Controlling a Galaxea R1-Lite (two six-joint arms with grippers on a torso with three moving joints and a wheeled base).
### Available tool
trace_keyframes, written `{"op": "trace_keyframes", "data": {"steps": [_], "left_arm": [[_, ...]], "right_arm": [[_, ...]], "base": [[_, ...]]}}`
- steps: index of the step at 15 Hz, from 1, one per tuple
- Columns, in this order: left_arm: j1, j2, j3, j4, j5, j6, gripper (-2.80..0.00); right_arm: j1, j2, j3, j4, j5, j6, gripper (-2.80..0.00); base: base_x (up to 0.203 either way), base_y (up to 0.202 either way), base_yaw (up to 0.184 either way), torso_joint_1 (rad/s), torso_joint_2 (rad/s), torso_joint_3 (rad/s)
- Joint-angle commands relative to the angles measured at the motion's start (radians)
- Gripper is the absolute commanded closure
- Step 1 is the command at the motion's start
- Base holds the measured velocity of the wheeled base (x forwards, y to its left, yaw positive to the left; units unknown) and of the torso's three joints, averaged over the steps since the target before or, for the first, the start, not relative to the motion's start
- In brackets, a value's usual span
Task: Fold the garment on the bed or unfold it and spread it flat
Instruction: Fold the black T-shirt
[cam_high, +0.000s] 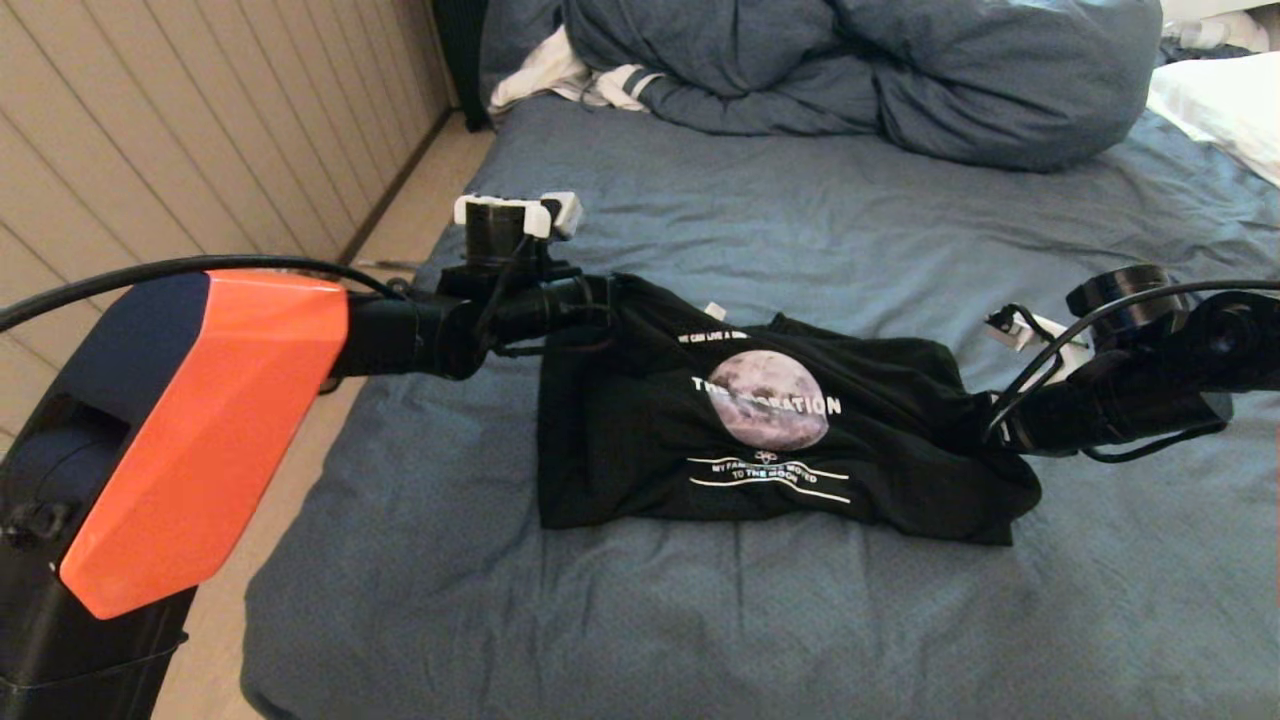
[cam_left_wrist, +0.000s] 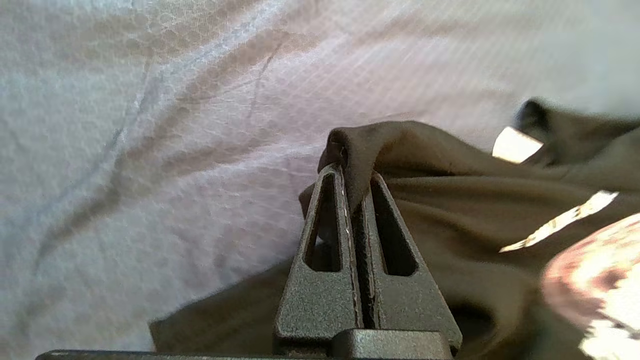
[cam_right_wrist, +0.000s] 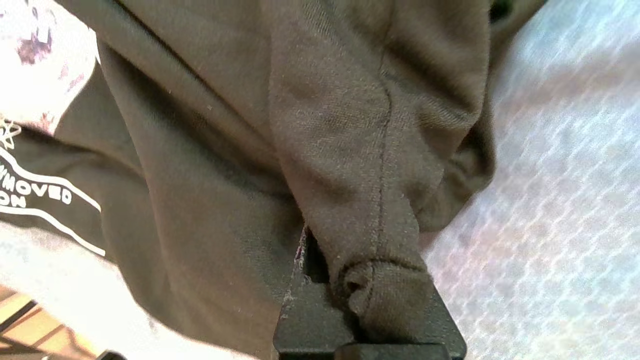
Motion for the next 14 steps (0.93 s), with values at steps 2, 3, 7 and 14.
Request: {"op": "trace_keyframes", "data": {"steps": [2, 3, 7, 14], "left_arm": [[0.008, 0.031, -0.006, -0.010, -0.002, 0.042, 0.00], [0.008, 0.030, -0.006, -0.004, 0.002, 0.044, 0.00], [0.008, 0.029, -0.006, 0.020, 0.057, 0.047, -2.80], [0.043, -0.045, -0.005, 0.017, 0.062, 0.041, -2.80]], "right_arm": [[-0.001, -0.001, -0.005, -0.025, 0.002, -0.002, 0.00], [-0.001, 0.001, -0.007, -0.037, 0.002, -0.002, 0.00], [0.001, 0.006, 0.002, -0.056, 0.003, 0.000, 0.00], [-0.001, 0.004, 0.009, -0.058, 0.005, 0.000, 0.00]], "base": [[0.000, 0.000, 0.000, 0.000, 0.00, 0.000], [0.000, 0.000, 0.000, 0.000, 0.00, 0.000], [0.000, 0.000, 0.000, 0.000, 0.00, 0.000], [0.000, 0.000, 0.000, 0.000, 0.00, 0.000]]}}
